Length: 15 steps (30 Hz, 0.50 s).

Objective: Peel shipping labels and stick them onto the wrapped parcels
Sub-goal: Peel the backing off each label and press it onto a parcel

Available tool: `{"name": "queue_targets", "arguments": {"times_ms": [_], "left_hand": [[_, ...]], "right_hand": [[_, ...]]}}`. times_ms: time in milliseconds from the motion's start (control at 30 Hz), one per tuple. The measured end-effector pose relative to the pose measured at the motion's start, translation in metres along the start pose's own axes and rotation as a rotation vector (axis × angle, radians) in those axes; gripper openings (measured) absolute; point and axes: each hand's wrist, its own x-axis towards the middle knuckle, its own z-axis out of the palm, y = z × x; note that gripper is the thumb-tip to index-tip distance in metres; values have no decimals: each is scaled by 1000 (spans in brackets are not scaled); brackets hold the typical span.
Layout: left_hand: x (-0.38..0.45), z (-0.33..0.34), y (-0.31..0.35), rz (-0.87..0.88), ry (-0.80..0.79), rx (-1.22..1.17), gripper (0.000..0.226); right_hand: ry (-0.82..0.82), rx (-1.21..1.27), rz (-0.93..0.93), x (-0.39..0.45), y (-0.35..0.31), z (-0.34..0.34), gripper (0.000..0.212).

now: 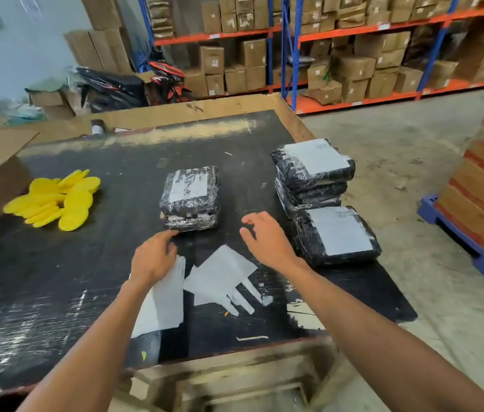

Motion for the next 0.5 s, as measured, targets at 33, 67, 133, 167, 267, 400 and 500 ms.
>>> {"name": "queue_targets", "arguments": {"times_ms": [33, 67, 133, 167, 267, 400, 500], "left_hand": [[-6, -5, -15, -25, -11, -7, 43], [-10, -7, -26, -41, -25, -27, 40], [-16, -10, -49, -65, -56, -85, 36], [-19, -11, -61, -76, -74, -115, 36], [-26, -1, -84, -87, -185, -167, 38], [-44, 20, -86, -93, -246, -117, 48], [-51, 26, -80, -97, -162, -48, 49]], "right_hand": [[-49, 78, 2, 0, -17, 14, 29], [-105, 149, 17, -1, -30, 25, 26], [-217, 233, 57, -3, -52, 46, 23], [-266, 248, 77, -4, -62, 58, 22], [-361, 243, 173, -1, -80, 86, 29], [-392, 228, 288, 4, -88, 116, 44], [-352, 286, 390, 4, -87, 127, 40]]}}
